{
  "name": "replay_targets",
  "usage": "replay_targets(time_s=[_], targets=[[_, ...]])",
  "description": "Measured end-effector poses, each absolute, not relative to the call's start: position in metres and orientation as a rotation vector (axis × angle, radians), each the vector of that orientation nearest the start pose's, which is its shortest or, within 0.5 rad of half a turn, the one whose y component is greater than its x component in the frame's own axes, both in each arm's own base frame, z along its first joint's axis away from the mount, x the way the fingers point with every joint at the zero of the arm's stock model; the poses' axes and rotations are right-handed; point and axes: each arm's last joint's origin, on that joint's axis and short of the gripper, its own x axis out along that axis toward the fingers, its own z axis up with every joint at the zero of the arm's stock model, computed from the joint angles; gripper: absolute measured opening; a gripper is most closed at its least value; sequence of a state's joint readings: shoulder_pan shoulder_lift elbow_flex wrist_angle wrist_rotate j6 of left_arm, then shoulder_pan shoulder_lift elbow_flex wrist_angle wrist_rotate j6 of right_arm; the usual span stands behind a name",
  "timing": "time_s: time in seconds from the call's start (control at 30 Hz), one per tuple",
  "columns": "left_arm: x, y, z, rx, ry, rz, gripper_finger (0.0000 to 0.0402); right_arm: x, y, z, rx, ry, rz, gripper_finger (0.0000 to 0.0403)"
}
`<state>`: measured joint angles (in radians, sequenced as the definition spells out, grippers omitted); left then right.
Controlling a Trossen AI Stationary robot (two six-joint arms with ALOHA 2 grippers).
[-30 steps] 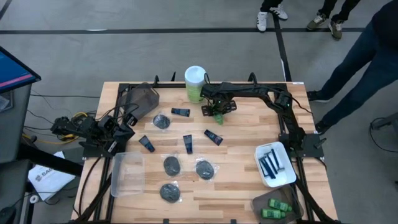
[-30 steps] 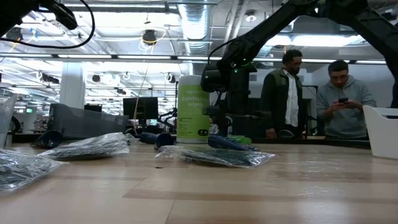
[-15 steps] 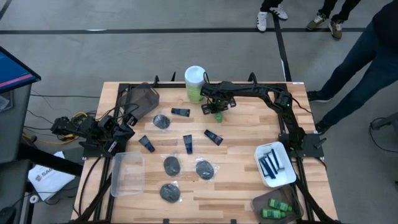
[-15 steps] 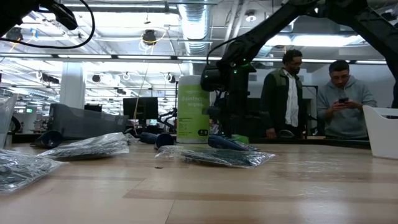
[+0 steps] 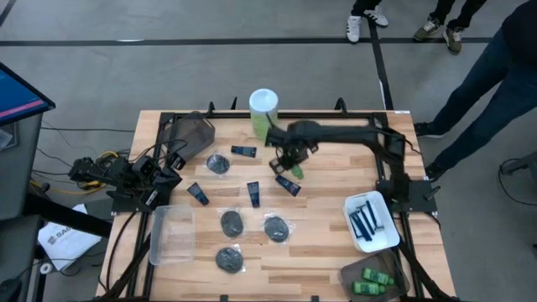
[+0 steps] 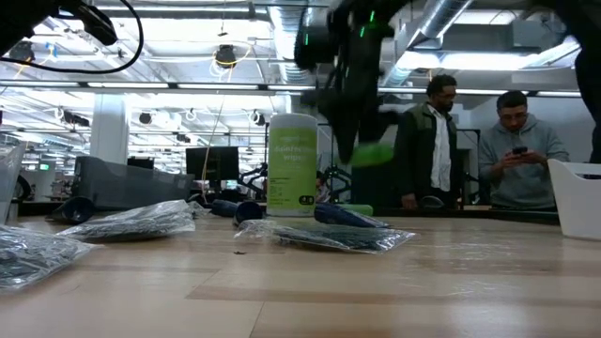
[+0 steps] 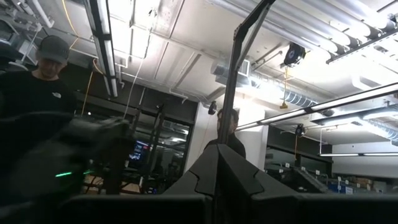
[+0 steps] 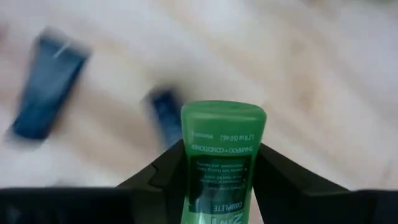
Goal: Pick & Place Travel size toiletries
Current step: Put the green shampoo into the bottom black bin
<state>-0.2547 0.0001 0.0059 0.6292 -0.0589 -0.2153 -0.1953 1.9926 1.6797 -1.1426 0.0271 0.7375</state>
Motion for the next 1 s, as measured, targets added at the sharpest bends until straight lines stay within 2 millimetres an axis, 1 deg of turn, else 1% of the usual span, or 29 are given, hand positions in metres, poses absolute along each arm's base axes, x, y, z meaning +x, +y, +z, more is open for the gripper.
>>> replay_targets(time_s=[0.13,0.2,0.27,0.43,0.6,0.7,0.77,0.83,0.9,1.0], targets=[[0.076,-0.018,0.222,-0.307,-0.607,-0.257,0.0003,0.371,-0.014,0.260,0.706,1.316,-0.694,0.0149],[0.076,-0.018,0.222,-0.307,-0.607,-0.257,0.0003,0.359,0.019,0.273,0.709,1.320,-0.716,0.0150],[0.076,-0.018,0.222,-0.307,-0.607,-0.257,0.0003,0.346,0.051,0.281,0.725,1.330,-0.756,0.0150],[0.076,-0.018,0.222,-0.307,-0.607,-0.258,0.0003,0.305,0.131,0.289,0.777,1.356,-0.893,0.0146],[0.076,-0.018,0.222,-0.307,-0.607,-0.258,0.0003,0.262,0.199,0.288,0.902,1.341,-1.024,0.0152],[0.076,-0.018,0.222,-0.307,-0.607,-0.257,0.0003,0.236,0.230,0.288,1.000,1.280,-1.117,0.0153],[0.076,-0.018,0.222,-0.307,-0.607,-0.258,0.0003,0.220,0.245,0.288,1.052,1.243,-1.168,0.0151],[0.076,-0.018,0.222,-0.307,-0.607,-0.257,0.0003,0.208,0.258,0.287,1.055,1.263,-1.158,0.0151],[0.076,-0.018,0.222,-0.307,-0.607,-0.257,0.0003,0.205,0.265,0.281,1.042,1.335,-1.176,0.0151],[0.076,-0.018,0.222,-0.307,-0.607,-0.257,0.0003,0.206,0.274,0.267,0.992,1.373,-1.196,0.0154]])
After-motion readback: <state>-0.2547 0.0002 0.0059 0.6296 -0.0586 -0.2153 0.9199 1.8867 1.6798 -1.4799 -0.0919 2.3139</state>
